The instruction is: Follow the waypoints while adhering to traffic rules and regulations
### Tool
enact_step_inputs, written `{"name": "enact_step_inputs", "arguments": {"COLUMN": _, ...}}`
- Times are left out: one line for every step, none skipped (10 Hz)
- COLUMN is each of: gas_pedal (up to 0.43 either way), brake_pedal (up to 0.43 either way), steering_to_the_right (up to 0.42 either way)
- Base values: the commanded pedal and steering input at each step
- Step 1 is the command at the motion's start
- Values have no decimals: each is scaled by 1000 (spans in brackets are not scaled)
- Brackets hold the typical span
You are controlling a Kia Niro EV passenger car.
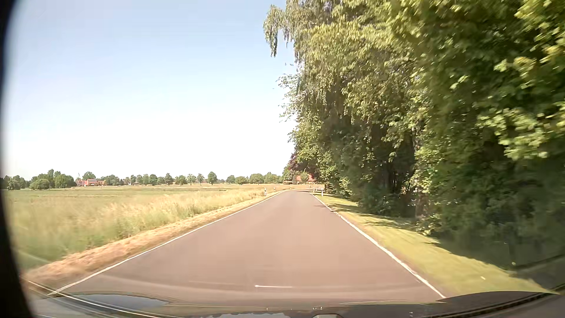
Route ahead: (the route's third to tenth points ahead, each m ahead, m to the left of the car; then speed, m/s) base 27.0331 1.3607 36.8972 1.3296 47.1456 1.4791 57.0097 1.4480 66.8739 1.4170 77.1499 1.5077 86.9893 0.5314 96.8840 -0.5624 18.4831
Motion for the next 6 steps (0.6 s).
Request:
{"name": "enact_step_inputs", "arguments": {"gas_pedal": 169, "brake_pedal": 0, "steering_to_the_right": 0}}
{"name": "enact_step_inputs", "arguments": {"gas_pedal": 157, "brake_pedal": 0, "steering_to_the_right": 0}}
{"name": "enact_step_inputs", "arguments": {"gas_pedal": 138, "brake_pedal": 0, "steering_to_the_right": 0}}
{"name": "enact_step_inputs", "arguments": {"gas_pedal": 130, "brake_pedal": 0, "steering_to_the_right": 0}}
{"name": "enact_step_inputs", "arguments": {"gas_pedal": 130, "brake_pedal": 0, "steering_to_the_right": 0}}
{"name": "enact_step_inputs", "arguments": {"gas_pedal": 130, "brake_pedal": 0, "steering_to_the_right": 0}}
